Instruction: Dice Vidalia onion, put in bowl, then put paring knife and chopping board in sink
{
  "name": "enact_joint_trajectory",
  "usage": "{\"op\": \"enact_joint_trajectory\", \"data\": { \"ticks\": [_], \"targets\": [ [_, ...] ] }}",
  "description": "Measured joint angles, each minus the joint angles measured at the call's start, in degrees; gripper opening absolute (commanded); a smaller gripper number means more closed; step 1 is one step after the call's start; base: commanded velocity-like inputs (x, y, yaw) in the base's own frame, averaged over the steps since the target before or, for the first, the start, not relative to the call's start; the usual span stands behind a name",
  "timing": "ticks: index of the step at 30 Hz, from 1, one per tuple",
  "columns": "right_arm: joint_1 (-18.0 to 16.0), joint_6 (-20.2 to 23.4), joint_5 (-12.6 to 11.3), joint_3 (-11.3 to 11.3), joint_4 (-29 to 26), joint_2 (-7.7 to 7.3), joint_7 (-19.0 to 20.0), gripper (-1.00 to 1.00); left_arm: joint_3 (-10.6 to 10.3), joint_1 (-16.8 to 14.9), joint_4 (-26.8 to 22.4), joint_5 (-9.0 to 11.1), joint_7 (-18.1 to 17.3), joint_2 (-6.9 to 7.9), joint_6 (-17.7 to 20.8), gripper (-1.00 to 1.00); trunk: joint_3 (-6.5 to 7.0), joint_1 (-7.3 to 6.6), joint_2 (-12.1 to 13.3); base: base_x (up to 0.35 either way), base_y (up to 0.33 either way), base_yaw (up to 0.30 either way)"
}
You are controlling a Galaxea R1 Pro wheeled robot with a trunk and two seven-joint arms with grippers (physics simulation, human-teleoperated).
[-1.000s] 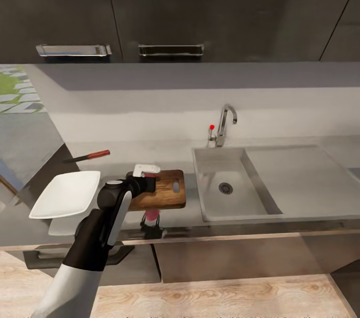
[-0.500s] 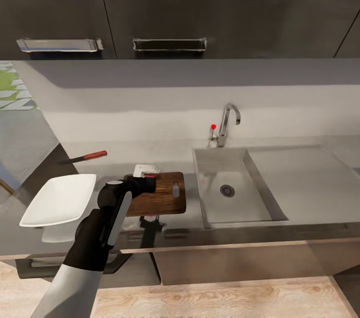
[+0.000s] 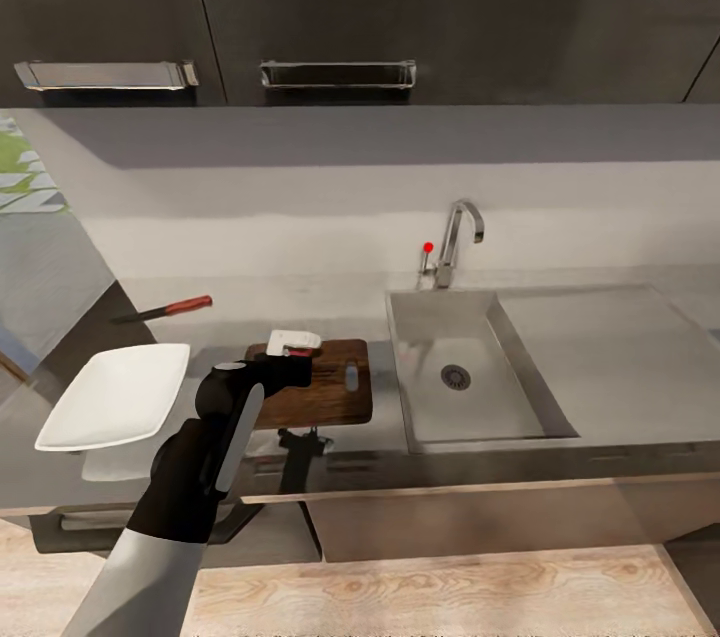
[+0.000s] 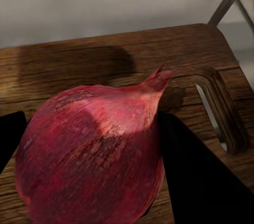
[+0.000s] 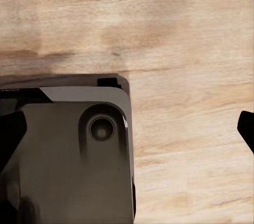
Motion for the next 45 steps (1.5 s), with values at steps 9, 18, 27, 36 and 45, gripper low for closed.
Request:
{"op": "enact_joint_trajectory", "data": {
  "ticks": [9,18,27,36,45],
  "targets": [
    [0.0,-0.01,0.0,0.0,-0.03,0.0,0.0,1.0,0.0,0.01,0.0,0.02,0.0,0.0,0.0,-1.0,-0.83,0.0,0.0,0.089,0.0,0.0],
    [0.0,-0.01,-0.01,0.0,0.04,0.0,-0.01,1.0,0.0,0.02,-0.06,0.0,0.0,0.0,0.0,-1.0,-1.66,0.01,0.0,-0.006,0.0,0.0],
    [0.0,0.0,0.0,0.0,0.03,0.05,0.0,1.0,0.0,0.01,-0.26,-0.06,0.0,0.0,0.0,-1.0,-2.19,0.0,-0.01,-0.021,0.0,0.0],
    [0.0,-0.01,0.0,0.0,0.05,0.05,0.01,1.0,0.08,0.06,-0.39,-0.07,0.0,0.0,0.0,-1.0,-1.89,0.0,-0.01,0.0,0.0,0.0],
    [0.0,0.0,0.0,0.0,0.02,0.05,0.0,1.0,0.09,0.05,-0.49,-0.07,0.0,0.0,0.0,-1.0,-1.51,0.0,-0.01,-0.012,0.0,0.0]
  ]
}}
